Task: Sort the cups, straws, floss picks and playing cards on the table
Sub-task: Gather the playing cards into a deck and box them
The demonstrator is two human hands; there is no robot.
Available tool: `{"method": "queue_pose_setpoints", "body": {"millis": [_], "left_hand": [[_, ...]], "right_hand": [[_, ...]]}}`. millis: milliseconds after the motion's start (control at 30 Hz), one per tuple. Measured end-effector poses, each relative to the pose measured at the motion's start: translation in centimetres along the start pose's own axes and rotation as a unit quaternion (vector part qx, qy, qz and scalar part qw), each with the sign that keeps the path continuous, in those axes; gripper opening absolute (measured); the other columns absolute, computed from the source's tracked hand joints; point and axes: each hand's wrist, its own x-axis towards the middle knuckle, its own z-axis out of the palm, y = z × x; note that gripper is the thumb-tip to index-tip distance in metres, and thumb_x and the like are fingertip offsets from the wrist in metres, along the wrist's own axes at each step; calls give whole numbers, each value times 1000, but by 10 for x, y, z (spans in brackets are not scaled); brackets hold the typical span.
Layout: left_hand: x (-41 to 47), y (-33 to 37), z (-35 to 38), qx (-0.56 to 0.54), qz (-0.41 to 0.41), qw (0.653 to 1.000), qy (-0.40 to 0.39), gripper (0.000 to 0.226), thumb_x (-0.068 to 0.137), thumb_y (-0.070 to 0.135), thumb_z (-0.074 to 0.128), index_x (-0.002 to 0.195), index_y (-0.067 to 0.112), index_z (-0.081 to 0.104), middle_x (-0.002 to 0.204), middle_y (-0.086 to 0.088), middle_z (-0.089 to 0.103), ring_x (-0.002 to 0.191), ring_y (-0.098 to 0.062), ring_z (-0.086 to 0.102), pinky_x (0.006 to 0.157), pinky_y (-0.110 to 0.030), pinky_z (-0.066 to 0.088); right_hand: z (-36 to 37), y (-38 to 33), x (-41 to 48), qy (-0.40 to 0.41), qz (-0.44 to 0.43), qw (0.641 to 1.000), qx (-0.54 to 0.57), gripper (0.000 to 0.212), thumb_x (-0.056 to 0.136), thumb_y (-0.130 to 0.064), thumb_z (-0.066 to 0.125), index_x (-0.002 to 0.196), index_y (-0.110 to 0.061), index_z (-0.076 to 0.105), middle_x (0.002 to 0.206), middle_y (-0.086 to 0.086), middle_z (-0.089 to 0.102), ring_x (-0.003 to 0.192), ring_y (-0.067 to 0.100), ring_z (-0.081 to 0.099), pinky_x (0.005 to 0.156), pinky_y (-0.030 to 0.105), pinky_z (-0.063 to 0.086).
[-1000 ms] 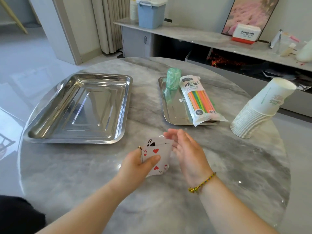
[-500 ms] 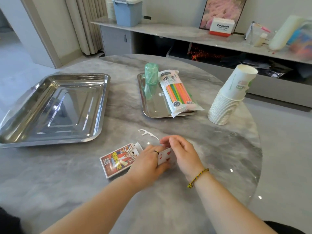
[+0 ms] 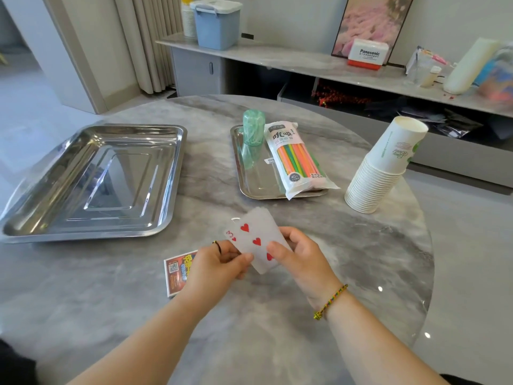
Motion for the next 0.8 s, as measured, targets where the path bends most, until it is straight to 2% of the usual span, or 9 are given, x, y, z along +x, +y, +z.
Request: {"method": "queue_pose_setpoints", "body": {"millis": [100,200,300,367,433,500,600,667,800], "left_hand": [[-3,7,0,-102,-51,993,7,20,83,-2,58,66,7,61,45,3,60,44,-5,54,47,-14,49],[-4,8,0,-107,-62,992,-26,20,85,-2,56,67,5,61,47,3,61,44,-3,54,46,-15,48],[-1,8,-10,38,-23,999,-17,21,84,4,61,66,16,60,48,11,61,41,5,51,45,-6,41],[1,9,-25,167,44,985,-2,18,80,12,67,73,27,59,65,16,58,54,9,52,54,-1,38],[1,13,-43,316,88,944,-27,29,74,32,70,99,32,56,91,20,51,83,8,48,71,1,33],[4,7,-59,480,97,868,-85,88,55,66,60,133,32,35,120,19,39,118,-1,33,94,-8,24],[9,-3,-70,605,90,780,-131,110,62,67,63,144,30,1,146,13,19,137,-9,12,109,-20,11],[11,-8,-72,604,99,779,-133,107,68,61,64,144,29,-3,148,13,17,137,-9,12,109,-19,11],[15,-14,-77,541,144,821,-112,88,75,49,66,142,30,14,141,14,31,129,-5,24,100,-10,15]], "right_hand": [[4,0,0,5,37,998,47,12,79,-8,66,81,-17,59,74,-2,65,59,2,62,53,18,51],[11,0,0,13,47,999,23,14,90,-3,52,83,-15,56,75,2,63,52,3,60,43,18,46],[13,1,3,26,57,998,0,16,93,-3,44,85,-15,51,73,3,60,42,5,58,35,17,42],[9,0,6,24,76,997,-5,15,94,-3,43,86,-13,50,72,4,60,41,6,58,33,17,40],[5,0,7,16,97,995,-11,18,94,-2,42,83,-15,50,71,4,59,40,7,58,33,18,40],[4,1,8,9,116,993,-8,21,94,-1,41,81,-16,49,70,5,59,38,6,57,32,18,40],[6,2,9,-18,133,991,-8,21,94,0,40,84,-15,49,69,5,59,37,7,56,31,17,38],[7,3,9,-35,141,989,-18,22,94,1,39,83,-15,50,65,3,59,37,7,56,31,16,37],[9,7,9,-68,156,984,-46,25,95,0,38,83,-17,53,60,-1,61,39,7,57,31,15,35]]}}
